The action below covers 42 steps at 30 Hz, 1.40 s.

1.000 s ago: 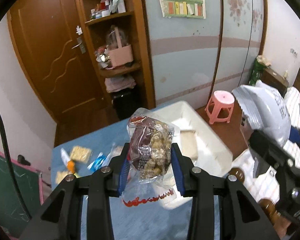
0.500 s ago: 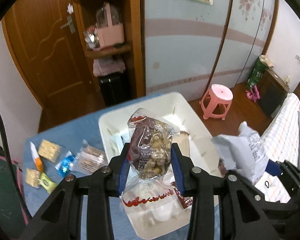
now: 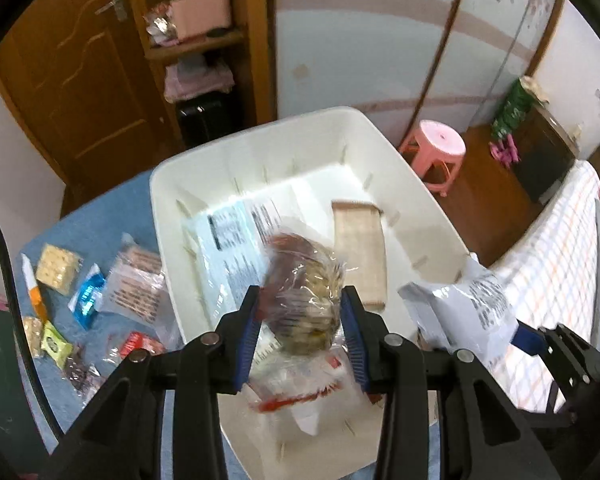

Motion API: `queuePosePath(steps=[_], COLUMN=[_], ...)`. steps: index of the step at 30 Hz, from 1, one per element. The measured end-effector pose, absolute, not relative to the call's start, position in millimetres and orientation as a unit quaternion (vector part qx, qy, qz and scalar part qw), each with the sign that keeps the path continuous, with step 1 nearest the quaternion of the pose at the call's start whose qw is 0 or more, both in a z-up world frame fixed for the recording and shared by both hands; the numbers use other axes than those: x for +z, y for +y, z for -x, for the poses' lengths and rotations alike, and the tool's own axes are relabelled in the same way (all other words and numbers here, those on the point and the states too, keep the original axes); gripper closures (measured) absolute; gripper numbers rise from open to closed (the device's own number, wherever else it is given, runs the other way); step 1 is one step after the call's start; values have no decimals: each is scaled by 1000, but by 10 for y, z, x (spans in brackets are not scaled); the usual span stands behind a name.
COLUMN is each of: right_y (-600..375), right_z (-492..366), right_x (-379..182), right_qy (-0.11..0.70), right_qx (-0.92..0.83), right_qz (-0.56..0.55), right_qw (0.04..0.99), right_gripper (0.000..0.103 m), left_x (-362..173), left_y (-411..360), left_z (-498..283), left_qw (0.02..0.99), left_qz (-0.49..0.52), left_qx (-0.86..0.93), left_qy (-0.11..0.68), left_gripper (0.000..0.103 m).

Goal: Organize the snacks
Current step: 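Carry the nut bag and white bag into the white bin and open both grippers, then withdraw both tools from the bin back over the snacks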

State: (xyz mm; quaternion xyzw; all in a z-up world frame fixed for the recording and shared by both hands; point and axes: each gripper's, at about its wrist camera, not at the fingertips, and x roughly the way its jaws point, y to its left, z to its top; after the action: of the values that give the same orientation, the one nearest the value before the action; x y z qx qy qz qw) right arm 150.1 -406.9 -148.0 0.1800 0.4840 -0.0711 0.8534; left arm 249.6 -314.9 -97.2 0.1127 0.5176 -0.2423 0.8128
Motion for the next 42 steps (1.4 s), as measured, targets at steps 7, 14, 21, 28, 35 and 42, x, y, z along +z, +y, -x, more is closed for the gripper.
queuePosePath(steps=[7, 14, 21, 28, 35, 42], right_y=[-4125, -4096, -3926, -3688, -3333, -2946], right_z=[-1457, -1384, -1205, -992, -826, -805], right_x=[-1682, -1642, -1435, -1223, -948, -650], right_qy=[494, 496, 482, 478, 462, 418], right_qx=[-49, -42, -37, -22, 0, 21], right_qz=[-220, -241, -218, -193, -165, -144], right_qw=[840, 833, 848, 857, 871, 897], right_gripper=[28, 28, 28, 28, 28, 28], left_x=[-841, -654, -445, -152, 102, 187], left_y=[-2974, -2748, -2389, -1921, -1249, -453], left_z=[-2350, -2197, -1908, -1603, -1426, -1489], left_qw=[830, 834, 844, 867, 894, 912], left_qz=[-97, -88, -82, -77, -66, -63], left_qx=[-252, -259, -264, -254, -219, -141], left_qy=[489, 479, 460, 422, 384, 379], left_gripper=[26, 26, 26, 26, 26, 26])
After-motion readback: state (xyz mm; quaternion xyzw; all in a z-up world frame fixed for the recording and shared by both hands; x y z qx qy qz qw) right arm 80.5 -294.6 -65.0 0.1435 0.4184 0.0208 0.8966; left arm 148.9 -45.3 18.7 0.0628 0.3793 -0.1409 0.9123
